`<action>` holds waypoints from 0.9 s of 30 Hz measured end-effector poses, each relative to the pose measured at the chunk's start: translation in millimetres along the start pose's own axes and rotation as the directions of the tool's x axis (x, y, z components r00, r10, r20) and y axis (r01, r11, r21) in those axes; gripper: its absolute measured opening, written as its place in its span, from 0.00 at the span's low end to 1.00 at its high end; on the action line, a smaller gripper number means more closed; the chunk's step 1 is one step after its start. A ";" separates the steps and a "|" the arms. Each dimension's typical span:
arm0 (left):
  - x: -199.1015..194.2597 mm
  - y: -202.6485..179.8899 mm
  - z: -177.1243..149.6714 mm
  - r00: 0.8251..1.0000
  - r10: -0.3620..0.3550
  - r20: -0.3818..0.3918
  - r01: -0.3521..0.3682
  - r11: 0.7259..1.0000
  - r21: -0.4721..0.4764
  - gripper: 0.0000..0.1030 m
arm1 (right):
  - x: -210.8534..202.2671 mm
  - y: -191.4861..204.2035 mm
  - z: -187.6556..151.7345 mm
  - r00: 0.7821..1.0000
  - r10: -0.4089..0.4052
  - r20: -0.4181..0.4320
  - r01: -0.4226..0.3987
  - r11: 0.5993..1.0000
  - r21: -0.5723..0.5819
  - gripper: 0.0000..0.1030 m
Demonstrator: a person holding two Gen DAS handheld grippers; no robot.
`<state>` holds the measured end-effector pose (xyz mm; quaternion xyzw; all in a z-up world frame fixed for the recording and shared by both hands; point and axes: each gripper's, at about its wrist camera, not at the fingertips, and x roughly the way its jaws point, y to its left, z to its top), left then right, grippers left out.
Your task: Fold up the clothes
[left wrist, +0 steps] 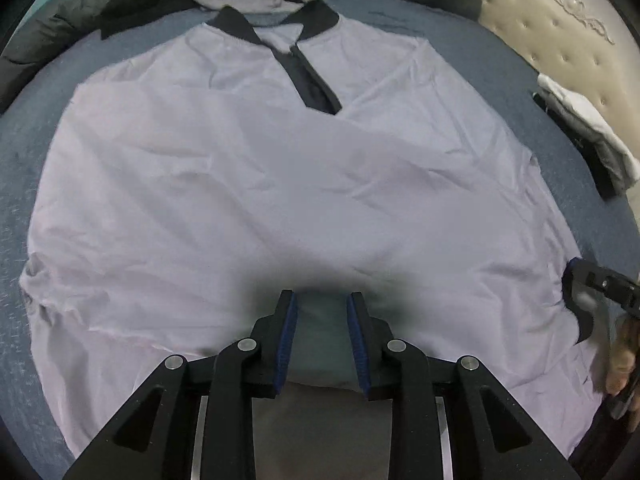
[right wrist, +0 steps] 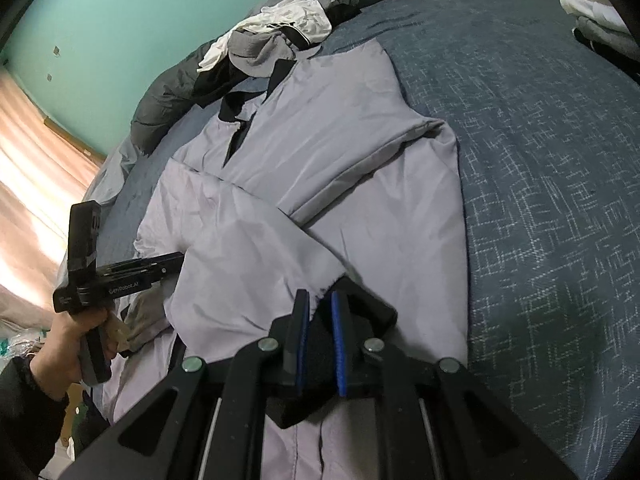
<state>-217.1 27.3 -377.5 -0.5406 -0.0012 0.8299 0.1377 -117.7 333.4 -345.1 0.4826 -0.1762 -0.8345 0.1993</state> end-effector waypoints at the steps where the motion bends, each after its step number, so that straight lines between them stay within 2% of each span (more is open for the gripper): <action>1: -6.0 -1.8 0.1 1.000 -0.010 0.017 0.010 1.000 -0.005 0.28 | -1.0 -0.3 0.3 1.000 0.001 0.002 -0.001 1.000 -0.001 0.10; 5: -23.6 -19.9 -3.6 0.998 -0.026 0.052 0.024 0.999 0.041 0.31 | -2.6 -2.6 0.0 1.000 0.006 0.006 -0.006 1.000 0.006 0.10; 9: -3.5 -50.5 -15.3 1.000 -0.011 -0.011 0.012 0.991 0.135 0.33 | -4.4 -3.8 0.1 1.000 0.011 0.015 -0.011 1.000 0.012 0.10; 11: 4.5 -52.3 -21.6 0.999 -0.005 -0.036 0.009 0.991 0.132 0.33 | -6.0 -5.6 0.3 1.000 0.012 0.021 -0.012 1.000 0.019 0.10; 16: -13.6 -56.3 -19.6 1.000 -0.021 0.023 0.018 0.993 0.119 0.33 | -8.2 -12.1 0.8 1.000 0.015 0.026 -0.016 0.999 0.038 0.10; 20: -10.9 -71.5 -21.6 0.999 -0.036 0.023 0.032 0.988 0.148 0.36 | -9.7 -11.5 1.6 0.999 0.026 0.031 -0.028 0.999 0.038 0.10; 23: 14.5 -90.1 -9.6 0.999 -0.032 -0.025 0.036 0.987 0.158 0.37 | -10.4 -12.9 1.2 0.999 0.026 0.033 -0.028 0.999 0.038 0.10; 25: 22.4 -88.2 -12.3 0.999 -0.034 -0.043 0.040 0.989 0.143 0.37 | -10.6 -15.9 1.2 0.999 0.027 0.033 -0.029 0.999 0.046 0.10; 27: 18.7 -86.4 -12.1 0.998 -0.057 -0.032 0.060 0.989 0.137 0.37 | -11.3 -17.2 1.3 0.999 0.028 0.036 -0.030 0.998 0.050 0.10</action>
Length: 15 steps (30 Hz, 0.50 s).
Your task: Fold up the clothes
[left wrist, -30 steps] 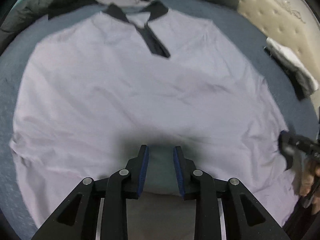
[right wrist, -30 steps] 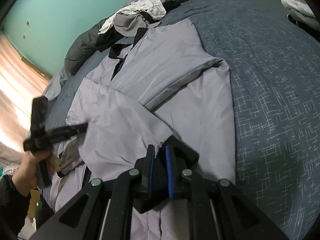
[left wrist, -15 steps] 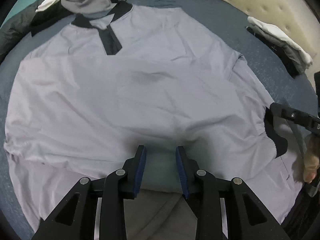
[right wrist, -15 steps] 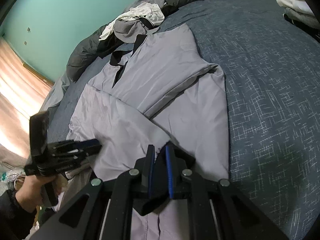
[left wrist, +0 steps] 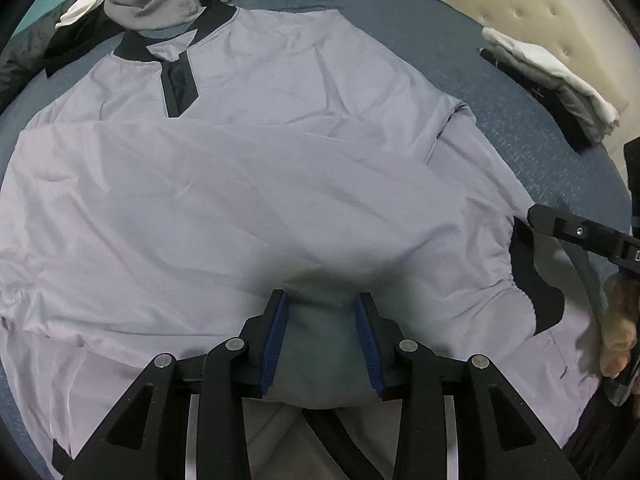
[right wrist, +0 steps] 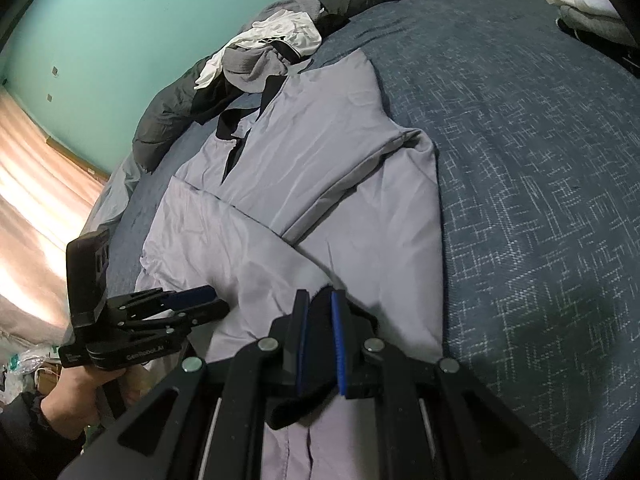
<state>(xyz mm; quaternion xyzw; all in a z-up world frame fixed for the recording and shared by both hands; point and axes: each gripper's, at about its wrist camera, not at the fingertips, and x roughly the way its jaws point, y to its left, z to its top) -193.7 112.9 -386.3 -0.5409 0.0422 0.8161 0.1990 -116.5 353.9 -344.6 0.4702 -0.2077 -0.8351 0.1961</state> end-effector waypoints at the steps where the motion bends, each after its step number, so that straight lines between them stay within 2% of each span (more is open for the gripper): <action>1: -4.8 0.9 0.4 1.000 -0.006 0.008 0.006 1.000 -0.004 0.38 | -0.5 -0.3 0.5 1.000 0.001 0.002 -0.001 1.000 0.000 0.10; 7: -45.0 23.8 -6.6 0.998 -0.023 0.060 0.027 0.997 -0.068 0.40 | -2.0 -0.9 1.6 1.000 0.004 0.012 -0.004 1.000 0.006 0.10; 13: -99.1 85.9 -37.5 0.997 0.024 0.072 -0.009 0.981 -0.193 0.43 | -14.4 3.2 2.2 0.999 -0.016 0.045 0.016 1.000 0.000 0.10; 15: -117.0 104.7 -52.7 0.997 0.040 0.064 -0.024 0.972 -0.233 0.48 | -20.7 4.2 3.0 0.998 -0.029 0.054 0.029 1.000 -0.002 0.10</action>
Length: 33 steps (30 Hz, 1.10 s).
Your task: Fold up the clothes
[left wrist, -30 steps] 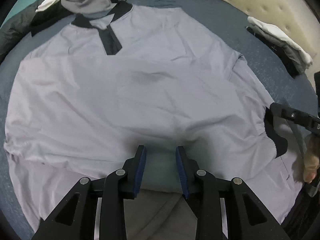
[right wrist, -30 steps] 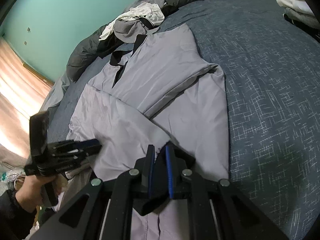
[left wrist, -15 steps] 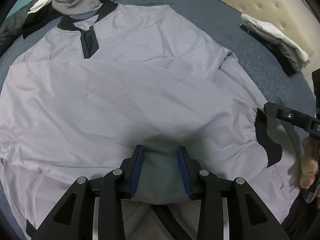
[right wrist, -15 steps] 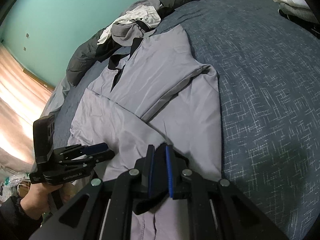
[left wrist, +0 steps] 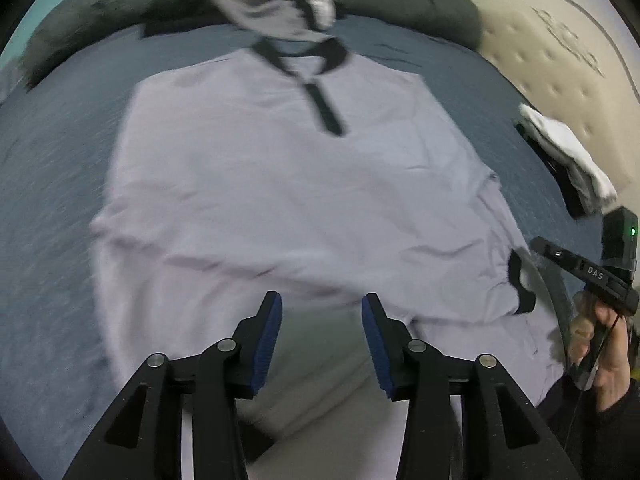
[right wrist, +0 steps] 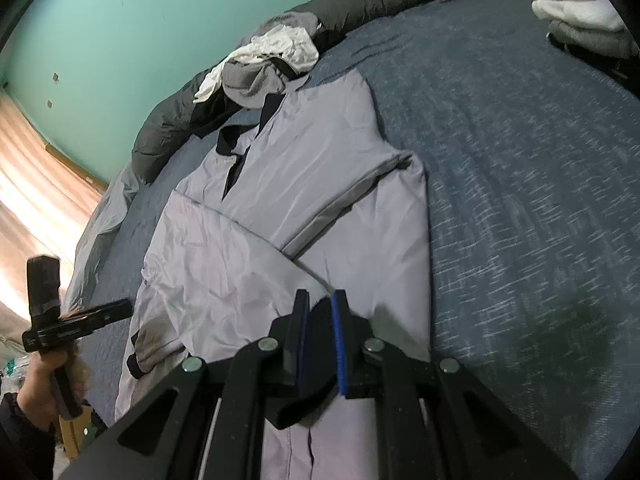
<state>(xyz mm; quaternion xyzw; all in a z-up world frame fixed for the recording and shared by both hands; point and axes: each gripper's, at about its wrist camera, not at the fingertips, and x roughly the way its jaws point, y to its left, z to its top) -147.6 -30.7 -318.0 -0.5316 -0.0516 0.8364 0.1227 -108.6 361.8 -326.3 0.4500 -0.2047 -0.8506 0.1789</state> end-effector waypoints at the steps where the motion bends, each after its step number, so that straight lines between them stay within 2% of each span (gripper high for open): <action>1: -8.6 9.7 -5.7 1.000 0.002 0.000 -0.002 1.000 -0.017 0.49 | -4.5 0.4 0.7 1.000 -0.006 0.000 0.006 1.000 -0.004 0.10; 5: -42.1 45.3 -31.9 1.000 -0.003 0.001 0.003 0.997 -0.076 0.50 | -25.5 6.4 -3.7 0.999 -0.020 -0.040 0.017 0.998 -0.065 0.10; 10: -70.9 71.0 -71.2 1.000 -0.020 -0.014 0.018 0.992 -0.128 0.50 | -51.4 5.8 -24.3 0.986 -0.095 -0.134 0.075 0.987 -0.142 0.11; 13: -83.5 82.2 -95.2 0.999 -0.031 -0.028 0.026 0.988 -0.149 0.54 | -63.0 1.6 -41.2 0.974 -0.132 -0.185 0.100 0.980 -0.170 0.28; 15: -88.3 87.8 -110.6 0.998 -0.038 -0.042 0.031 0.986 -0.162 0.59 | -69.2 -2.6 -53.4 0.966 -0.141 -0.218 0.105 0.980 -0.170 0.30; 20: -86.6 100.9 -142.0 0.993 -0.081 -0.085 0.061 0.975 -0.215 0.61 | -80.2 -8.8 -77.5 0.944 -0.150 -0.294 0.106 0.982 -0.158 0.35; 23: -81.4 108.6 -155.6 0.991 -0.082 -0.103 0.055 0.968 -0.244 0.63 | -83.2 -3.5 -85.4 0.932 -0.162 -0.323 0.111 0.979 -0.173 0.35; 25: -77.9 109.1 -164.5 0.988 -0.098 -0.116 0.067 0.967 -0.247 0.63 | -85.7 -1.0 -87.8 0.930 -0.147 -0.335 0.096 0.982 -0.165 0.36; 27: -74.8 109.3 -171.4 0.986 -0.118 -0.121 0.084 0.963 -0.256 0.63 | -86.3 0.7 -89.7 0.928 -0.125 -0.352 0.077 0.986 -0.148 0.40; 28: -73.2 109.7 -174.4 0.984 -0.127 -0.123 0.092 0.961 -0.263 0.63 | -85.4 1.0 -90.6 0.925 -0.120 -0.361 0.072 0.987 -0.142 0.48; 29: -71.6 110.1 -177.5 0.983 -0.137 -0.124 0.100 0.958 -0.269 0.63 | -84.3 1.2 -91.9 0.922 -0.118 -0.368 0.072 0.988 -0.137 0.52; 33: -67.9 108.8 -186.7 0.979 -0.152 -0.133 0.111 0.954 -0.277 0.63 | -77.6 -3.2 -96.8 0.914 -0.099 -0.393 0.067 0.993 -0.095 0.52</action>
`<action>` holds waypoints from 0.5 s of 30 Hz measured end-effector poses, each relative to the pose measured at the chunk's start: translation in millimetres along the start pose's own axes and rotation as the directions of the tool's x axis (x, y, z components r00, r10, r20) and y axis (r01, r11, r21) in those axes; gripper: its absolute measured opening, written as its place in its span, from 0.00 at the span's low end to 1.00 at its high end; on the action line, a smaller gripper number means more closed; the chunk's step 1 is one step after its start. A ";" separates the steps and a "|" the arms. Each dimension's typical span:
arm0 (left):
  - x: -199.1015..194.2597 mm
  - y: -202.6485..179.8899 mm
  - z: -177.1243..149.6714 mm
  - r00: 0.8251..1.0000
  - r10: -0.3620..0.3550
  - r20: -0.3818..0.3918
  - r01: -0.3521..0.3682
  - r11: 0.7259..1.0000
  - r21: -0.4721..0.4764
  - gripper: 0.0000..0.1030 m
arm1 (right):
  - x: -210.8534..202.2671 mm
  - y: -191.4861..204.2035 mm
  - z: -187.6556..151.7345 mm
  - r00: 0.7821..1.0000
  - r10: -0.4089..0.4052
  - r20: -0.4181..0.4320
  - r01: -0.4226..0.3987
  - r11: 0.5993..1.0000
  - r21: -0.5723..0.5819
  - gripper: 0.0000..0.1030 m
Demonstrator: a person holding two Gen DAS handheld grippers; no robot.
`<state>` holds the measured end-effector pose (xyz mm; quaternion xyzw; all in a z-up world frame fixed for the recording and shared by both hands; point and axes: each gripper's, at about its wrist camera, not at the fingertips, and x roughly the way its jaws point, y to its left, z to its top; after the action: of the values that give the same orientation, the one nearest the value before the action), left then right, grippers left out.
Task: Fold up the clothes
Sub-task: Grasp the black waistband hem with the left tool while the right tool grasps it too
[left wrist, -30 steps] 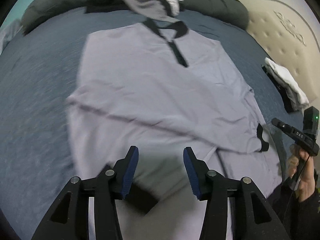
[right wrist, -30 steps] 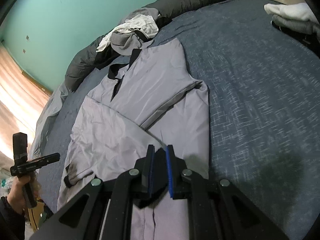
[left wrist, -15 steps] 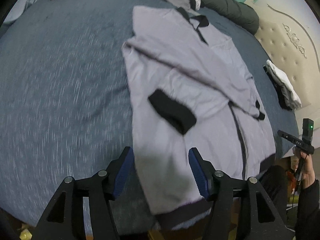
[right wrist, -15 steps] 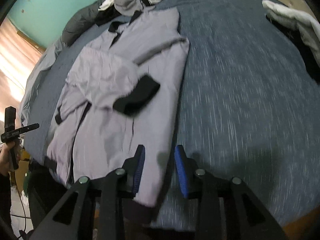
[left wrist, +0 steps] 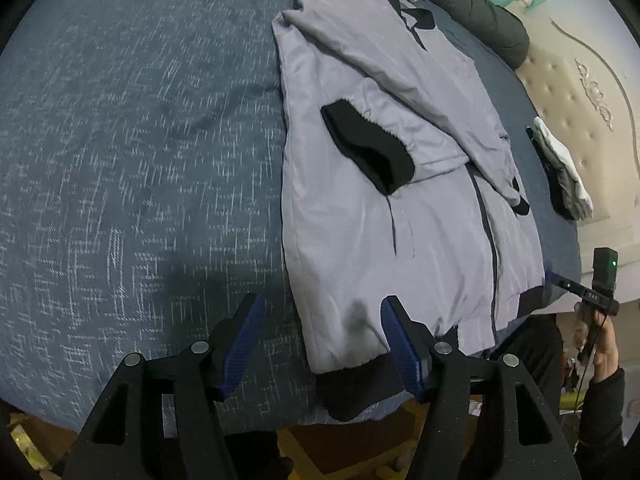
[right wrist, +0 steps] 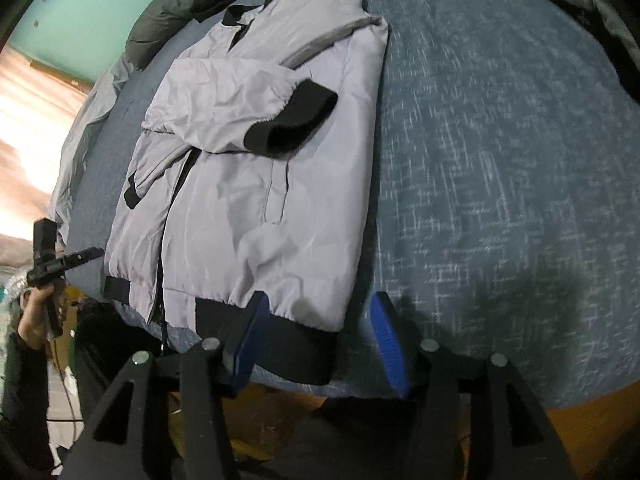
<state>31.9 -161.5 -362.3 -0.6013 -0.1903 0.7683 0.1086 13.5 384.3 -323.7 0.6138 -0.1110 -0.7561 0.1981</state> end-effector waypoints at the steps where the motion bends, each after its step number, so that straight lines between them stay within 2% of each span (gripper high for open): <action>1: 1.5 -0.5 -2.4 1.000 -0.004 -0.005 0.004 1.000 0.001 0.63 | 2.2 -1.1 -0.6 1.000 0.005 -0.004 -0.005 1.000 0.011 0.52; 15: 19.4 -6.0 -12.3 0.999 -0.044 -0.031 0.045 0.999 0.006 0.63 | 23.8 3.1 -4.4 0.998 0.002 -0.060 -0.002 1.000 0.009 0.52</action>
<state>38.6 -146.5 -379.4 -0.6083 -0.1995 0.7570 0.1306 14.2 371.5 -344.5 0.6370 -0.1090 -0.7367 0.1993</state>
